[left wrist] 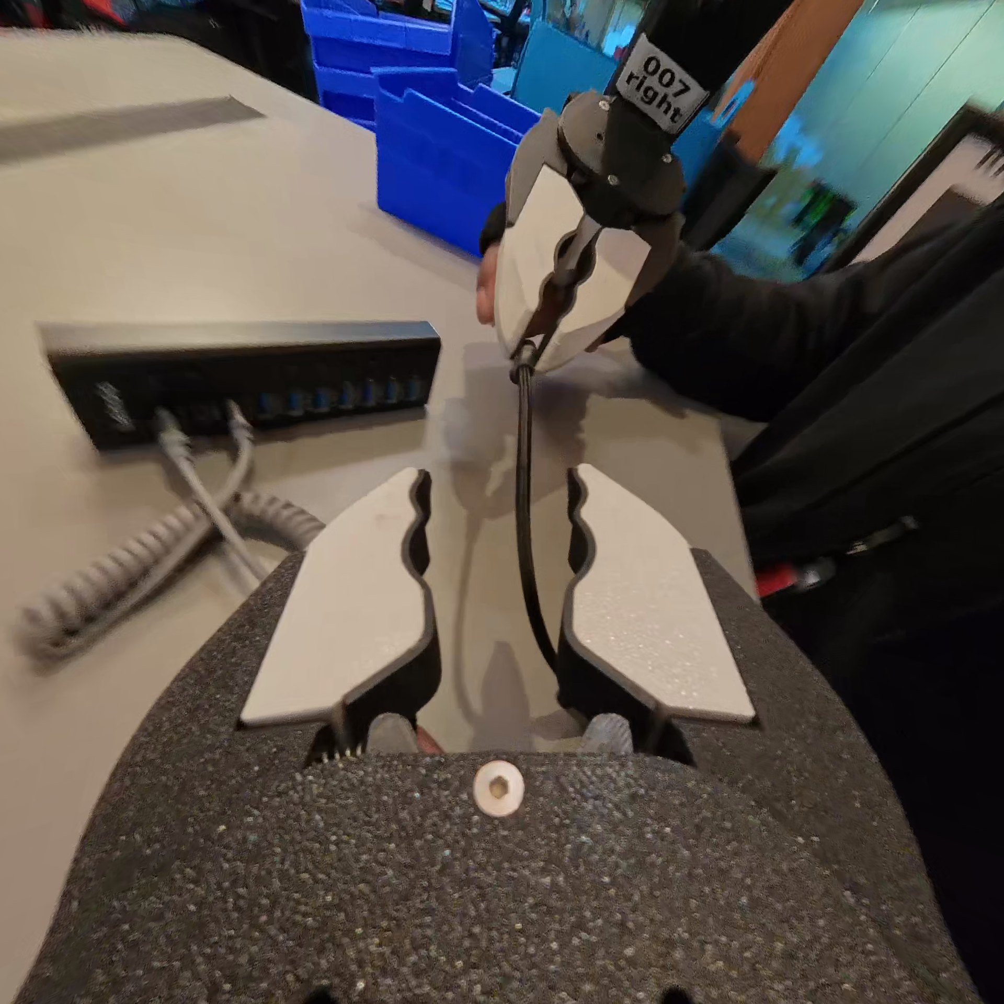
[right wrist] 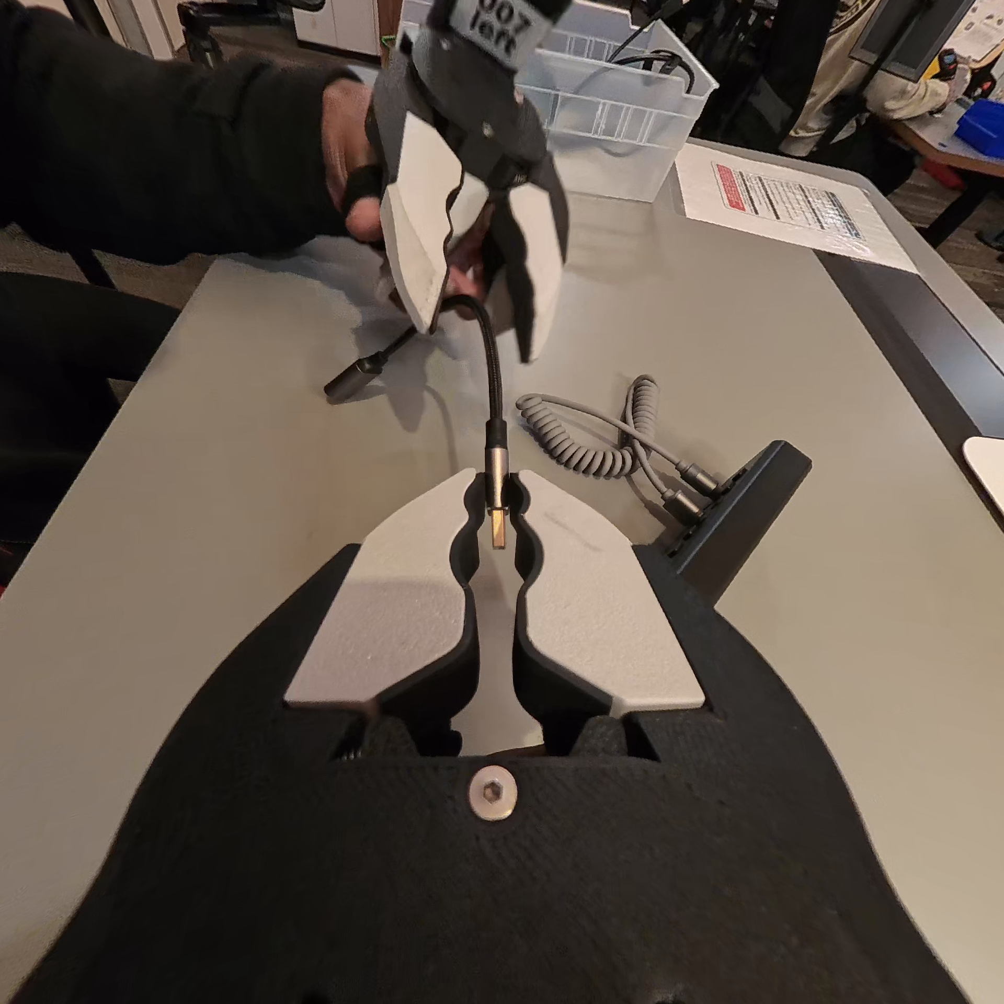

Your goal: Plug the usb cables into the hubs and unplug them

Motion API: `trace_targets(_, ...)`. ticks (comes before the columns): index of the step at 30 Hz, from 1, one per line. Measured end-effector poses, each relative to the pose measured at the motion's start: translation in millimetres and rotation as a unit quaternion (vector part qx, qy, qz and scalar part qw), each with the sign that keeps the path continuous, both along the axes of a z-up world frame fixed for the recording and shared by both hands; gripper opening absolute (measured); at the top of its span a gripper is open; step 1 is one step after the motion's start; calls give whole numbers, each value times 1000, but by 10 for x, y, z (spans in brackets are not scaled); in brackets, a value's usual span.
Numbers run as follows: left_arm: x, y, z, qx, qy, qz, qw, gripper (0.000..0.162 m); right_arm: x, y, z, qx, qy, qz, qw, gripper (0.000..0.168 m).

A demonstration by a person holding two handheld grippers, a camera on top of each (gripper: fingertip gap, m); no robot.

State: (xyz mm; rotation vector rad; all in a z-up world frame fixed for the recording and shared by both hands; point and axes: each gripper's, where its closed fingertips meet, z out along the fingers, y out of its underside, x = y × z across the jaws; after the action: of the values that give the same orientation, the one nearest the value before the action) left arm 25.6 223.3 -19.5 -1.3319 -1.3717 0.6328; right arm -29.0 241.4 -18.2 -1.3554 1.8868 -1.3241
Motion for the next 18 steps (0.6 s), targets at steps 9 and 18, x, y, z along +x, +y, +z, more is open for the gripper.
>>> trace_targets(9, -409, 55, 62, -144, 31, -156, 977, 40, 35, -201, 13, 11, 16, -13, 1000, 7)
trace_targets(18, -628, -149, -230, -222, -3, -88, 971, 5, -9, -359, -53, 20, -18, -52, 998, 7)
